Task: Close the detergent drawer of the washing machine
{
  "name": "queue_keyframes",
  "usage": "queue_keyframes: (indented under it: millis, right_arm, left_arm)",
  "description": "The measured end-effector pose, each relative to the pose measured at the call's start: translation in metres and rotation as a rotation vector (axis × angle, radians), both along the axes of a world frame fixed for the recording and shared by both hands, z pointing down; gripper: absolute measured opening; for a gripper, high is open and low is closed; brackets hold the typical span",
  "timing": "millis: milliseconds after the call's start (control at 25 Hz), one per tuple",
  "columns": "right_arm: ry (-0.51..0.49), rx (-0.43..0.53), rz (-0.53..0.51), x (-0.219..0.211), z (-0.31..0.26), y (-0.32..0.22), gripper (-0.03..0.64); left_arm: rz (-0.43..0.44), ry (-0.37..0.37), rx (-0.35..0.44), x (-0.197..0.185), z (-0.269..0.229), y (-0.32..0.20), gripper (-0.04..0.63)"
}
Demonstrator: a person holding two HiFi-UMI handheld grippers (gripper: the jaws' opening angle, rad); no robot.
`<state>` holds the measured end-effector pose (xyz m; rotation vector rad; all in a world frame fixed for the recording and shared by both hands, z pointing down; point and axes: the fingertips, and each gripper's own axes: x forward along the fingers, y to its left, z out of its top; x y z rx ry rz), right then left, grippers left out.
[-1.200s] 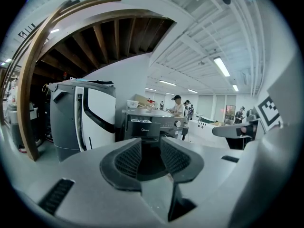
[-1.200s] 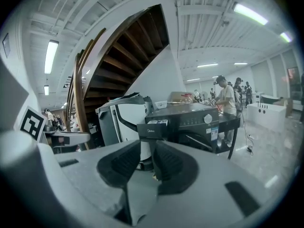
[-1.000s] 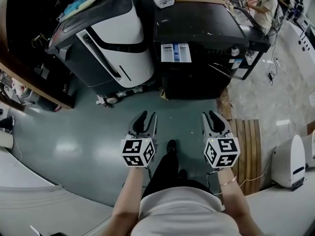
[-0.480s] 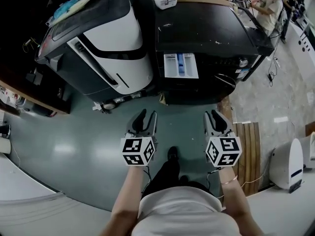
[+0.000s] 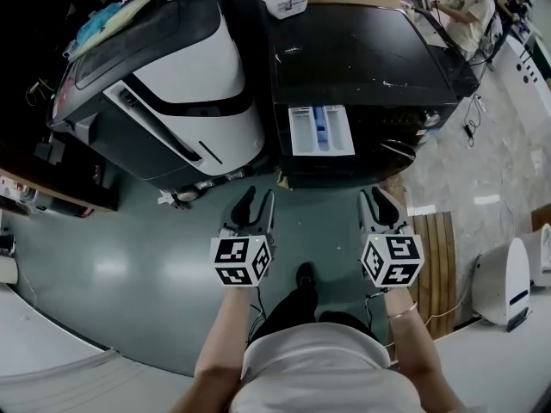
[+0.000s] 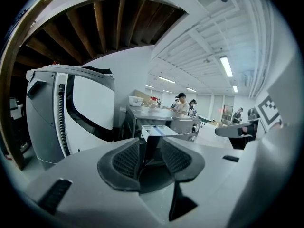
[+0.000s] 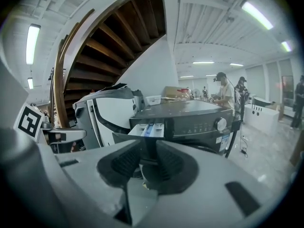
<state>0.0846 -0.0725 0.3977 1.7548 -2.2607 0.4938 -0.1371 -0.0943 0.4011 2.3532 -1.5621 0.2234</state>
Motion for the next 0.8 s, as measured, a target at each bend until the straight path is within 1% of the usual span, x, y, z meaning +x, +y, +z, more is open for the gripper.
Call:
queue_keyframes:
  millis: [480,800]
  right_arm:
    - [0.01,-0.043,0.049,0.001,0.014,-0.019,0.087]
    - [-0.001,-0.074,0.058,0.003,0.028,-0.034,0.087]
  left_arm:
    - [0.057,0.002,-0.025,0.004,0.014,-0.025,0.138]
    - [0.063,-0.01,-0.039,0.008,0.022,-0.036,0.138]
